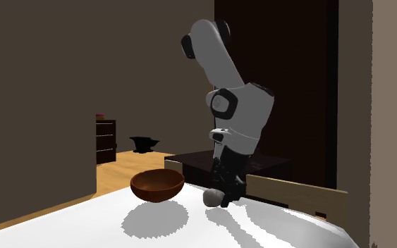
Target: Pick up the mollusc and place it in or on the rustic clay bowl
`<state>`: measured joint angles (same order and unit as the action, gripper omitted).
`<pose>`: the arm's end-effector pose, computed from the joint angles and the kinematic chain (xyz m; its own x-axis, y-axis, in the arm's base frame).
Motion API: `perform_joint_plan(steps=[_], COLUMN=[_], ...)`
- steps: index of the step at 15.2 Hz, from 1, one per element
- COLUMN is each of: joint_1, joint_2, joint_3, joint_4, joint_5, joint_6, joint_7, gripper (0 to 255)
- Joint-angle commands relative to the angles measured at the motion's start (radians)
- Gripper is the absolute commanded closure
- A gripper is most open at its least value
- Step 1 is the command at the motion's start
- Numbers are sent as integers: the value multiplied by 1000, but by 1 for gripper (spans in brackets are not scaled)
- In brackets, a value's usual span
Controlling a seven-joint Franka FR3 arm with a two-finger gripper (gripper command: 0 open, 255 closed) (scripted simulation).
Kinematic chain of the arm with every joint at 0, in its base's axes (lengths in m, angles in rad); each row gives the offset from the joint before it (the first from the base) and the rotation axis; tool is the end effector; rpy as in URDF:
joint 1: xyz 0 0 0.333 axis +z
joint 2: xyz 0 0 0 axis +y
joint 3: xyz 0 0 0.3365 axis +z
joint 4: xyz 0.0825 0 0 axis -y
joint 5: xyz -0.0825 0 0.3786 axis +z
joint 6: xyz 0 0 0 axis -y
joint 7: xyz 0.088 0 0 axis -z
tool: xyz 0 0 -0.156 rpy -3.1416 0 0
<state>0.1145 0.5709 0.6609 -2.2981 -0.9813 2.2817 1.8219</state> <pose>0.3442 0.3229 0.1006 0.9575 -0.2181 0.1886 -0.2703 -0.9068 0.3237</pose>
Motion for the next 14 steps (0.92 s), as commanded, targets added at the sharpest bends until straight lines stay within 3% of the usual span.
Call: perform_joint_plan(steps=[1,13,14], joint_1=[-11,-103,-93], joint_2=[-24,-201,-183], joint_3=[19,142,130], joint_4=[-6,-53,-49], joint_5=[25,202,184], joint_6=[-7,-54,-50], joint_7=[-18,-154,-138], gripper=[255,255,255])
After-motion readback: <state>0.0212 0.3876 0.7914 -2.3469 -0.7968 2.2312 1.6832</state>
